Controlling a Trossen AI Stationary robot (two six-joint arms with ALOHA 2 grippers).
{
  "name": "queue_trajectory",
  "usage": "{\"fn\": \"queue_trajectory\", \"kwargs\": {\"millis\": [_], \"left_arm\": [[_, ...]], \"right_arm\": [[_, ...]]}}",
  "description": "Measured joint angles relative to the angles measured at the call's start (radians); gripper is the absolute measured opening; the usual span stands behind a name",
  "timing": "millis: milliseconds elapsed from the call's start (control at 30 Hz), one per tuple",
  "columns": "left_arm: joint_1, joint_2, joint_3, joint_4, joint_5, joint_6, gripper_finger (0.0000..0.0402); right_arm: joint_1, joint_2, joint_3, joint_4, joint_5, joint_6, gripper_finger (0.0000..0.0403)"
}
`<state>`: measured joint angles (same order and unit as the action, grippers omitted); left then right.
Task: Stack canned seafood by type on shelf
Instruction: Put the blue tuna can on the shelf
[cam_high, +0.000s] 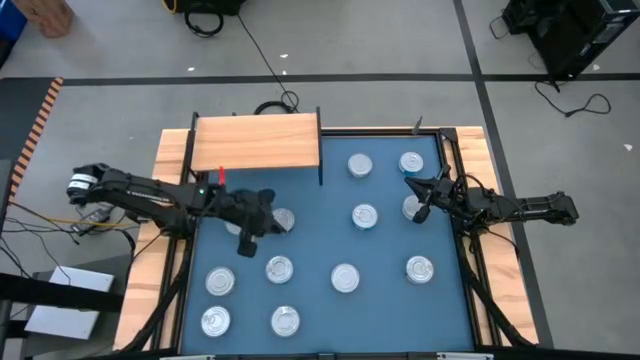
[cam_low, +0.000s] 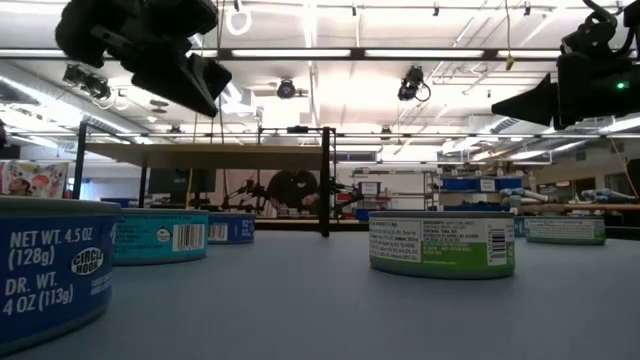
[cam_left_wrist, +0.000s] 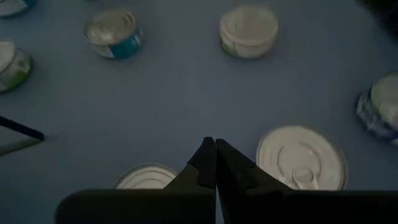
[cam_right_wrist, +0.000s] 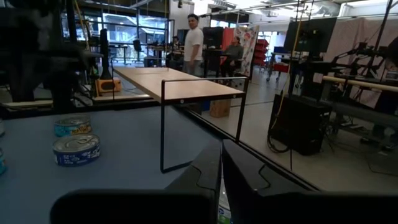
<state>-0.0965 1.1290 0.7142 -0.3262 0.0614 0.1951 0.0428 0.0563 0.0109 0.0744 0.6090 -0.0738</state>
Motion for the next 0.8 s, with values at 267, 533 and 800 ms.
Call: {"fn": "queue_trajectory", "kwargs": {"millis": [267, 533, 800], "left_arm": [[-0.050, 0.136, 0.060, -0.102, -0.165, -0.070, 0.0023], [-0.050, 0.282, 0.080, -0.131, -0.181, -0.182, 0.0068], [-0.047, 0.339, 0.081, -0.098, -0.304, -0.279, 0.0106]], "right_arm": [[0.000, 0.000, 0.000, 0.002, 0.000, 0.000, 0.0027], [0.000, 0.000, 0.000, 0.007, 0.000, 0.000, 0.0027], [0.000, 0.000, 0.000, 0.007, 0.000, 0.000, 0.0027]]}}
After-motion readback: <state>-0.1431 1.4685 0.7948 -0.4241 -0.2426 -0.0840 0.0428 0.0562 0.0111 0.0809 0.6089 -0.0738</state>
